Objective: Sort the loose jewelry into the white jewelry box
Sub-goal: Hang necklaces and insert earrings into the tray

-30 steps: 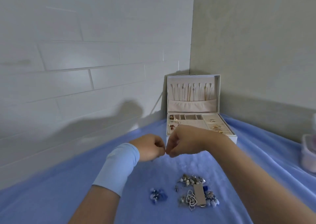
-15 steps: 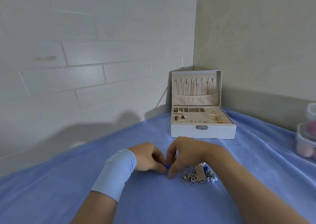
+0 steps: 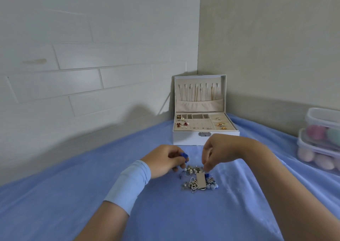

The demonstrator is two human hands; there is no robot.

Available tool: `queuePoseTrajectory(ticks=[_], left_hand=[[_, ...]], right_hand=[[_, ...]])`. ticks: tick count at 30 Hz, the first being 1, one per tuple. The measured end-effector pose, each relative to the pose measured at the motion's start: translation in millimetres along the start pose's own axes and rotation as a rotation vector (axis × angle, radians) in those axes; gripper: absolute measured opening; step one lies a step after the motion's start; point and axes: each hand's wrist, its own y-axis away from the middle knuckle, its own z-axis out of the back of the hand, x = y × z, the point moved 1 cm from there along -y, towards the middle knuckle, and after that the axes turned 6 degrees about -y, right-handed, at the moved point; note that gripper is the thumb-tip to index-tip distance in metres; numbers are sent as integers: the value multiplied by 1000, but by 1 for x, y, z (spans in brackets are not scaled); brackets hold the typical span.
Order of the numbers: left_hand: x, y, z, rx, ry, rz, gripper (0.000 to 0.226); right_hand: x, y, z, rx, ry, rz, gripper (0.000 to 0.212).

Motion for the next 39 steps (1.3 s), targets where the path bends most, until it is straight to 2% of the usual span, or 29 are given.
queuePoseTrajectory(ticks=[5, 11, 14, 18, 27, 31, 34, 39], left_hand=[[-19, -13, -21, -1, -141, -27, 15], [-26, -17, -25, -29, -177, -34, 6], [-23, -17, -20, -44, -108, -29, 14], [-25, -20, -11, -58, 5, -13, 29], [-31, -52, 23, -93, 146, -19, 20], [-38, -79, 50, -209, 115, -52, 18], [-42, -105, 70, -323, 107, -86, 17], [-33, -155, 86, -418, 134, -81, 17]], right_hand=[[-2, 10, -11, 150, 147, -151, 40], [-5, 11, -10, 110, 39, -50, 24], [-7, 13, -1, 63, -129, 25, 10], [-9, 9, 9, -1, -323, 121, 19], [-10, -20, 30, -262, -630, 203, 8], [-8, -43, 50, -421, -747, 210, 11], [-8, -66, 67, -547, -773, 192, 17], [-9, -114, 84, -683, -720, 119, 9]])
